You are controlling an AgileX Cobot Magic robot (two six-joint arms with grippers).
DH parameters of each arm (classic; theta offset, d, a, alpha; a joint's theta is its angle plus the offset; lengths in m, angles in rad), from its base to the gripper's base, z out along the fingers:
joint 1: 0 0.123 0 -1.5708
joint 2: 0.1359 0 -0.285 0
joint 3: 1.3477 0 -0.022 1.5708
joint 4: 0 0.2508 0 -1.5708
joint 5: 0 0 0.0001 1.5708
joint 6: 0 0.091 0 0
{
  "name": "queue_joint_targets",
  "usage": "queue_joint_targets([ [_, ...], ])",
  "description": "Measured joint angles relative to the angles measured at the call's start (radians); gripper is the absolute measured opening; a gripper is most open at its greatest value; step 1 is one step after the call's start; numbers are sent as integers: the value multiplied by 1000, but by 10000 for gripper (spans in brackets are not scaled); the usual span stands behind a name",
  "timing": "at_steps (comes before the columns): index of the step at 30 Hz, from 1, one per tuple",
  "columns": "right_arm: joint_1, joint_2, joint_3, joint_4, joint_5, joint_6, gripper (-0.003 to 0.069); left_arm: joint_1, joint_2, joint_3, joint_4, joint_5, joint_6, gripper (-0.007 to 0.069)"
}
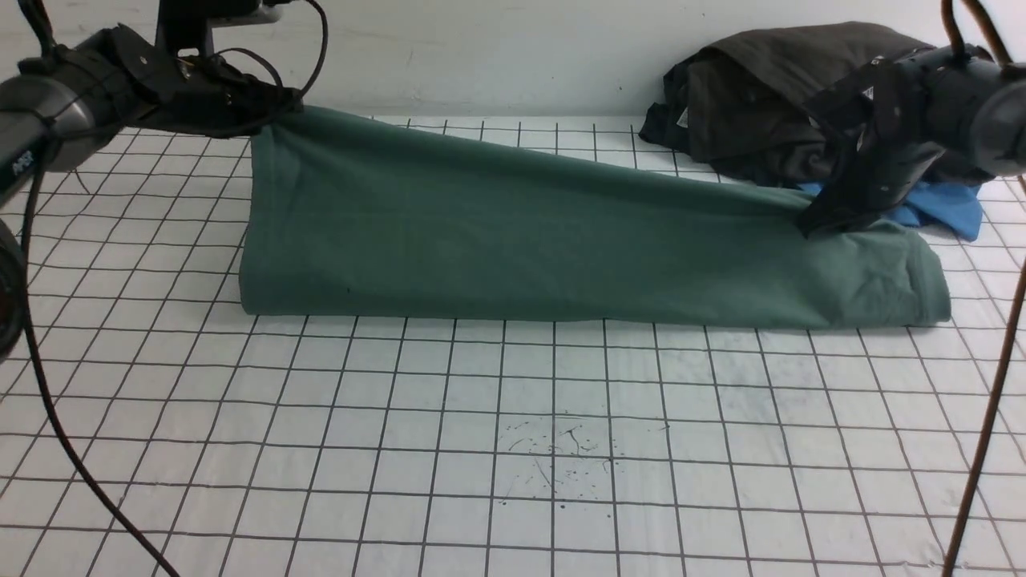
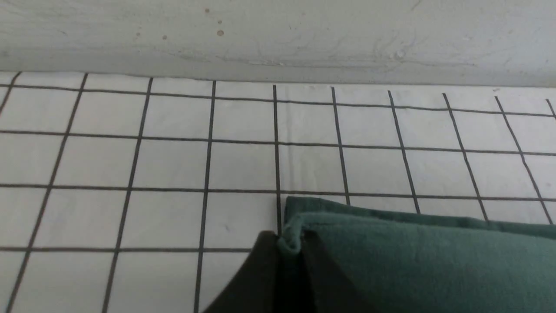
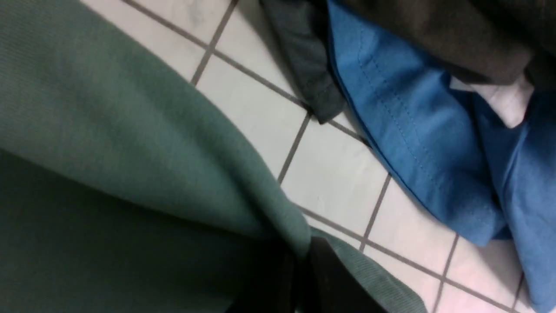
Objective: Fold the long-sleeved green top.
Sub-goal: Use both arms to drag the lower edge of the fabric forward and fold it over the upper edge
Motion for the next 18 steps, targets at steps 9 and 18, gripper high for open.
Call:
queue_joint_targets([
  [9, -7, 23, -65, 9, -7, 133, 269, 3, 96, -142, 53, 70, 23, 363],
  [18, -6, -36, -214, 215, 245, 82, 307, -32, 26, -276, 66, 494, -89, 347],
])
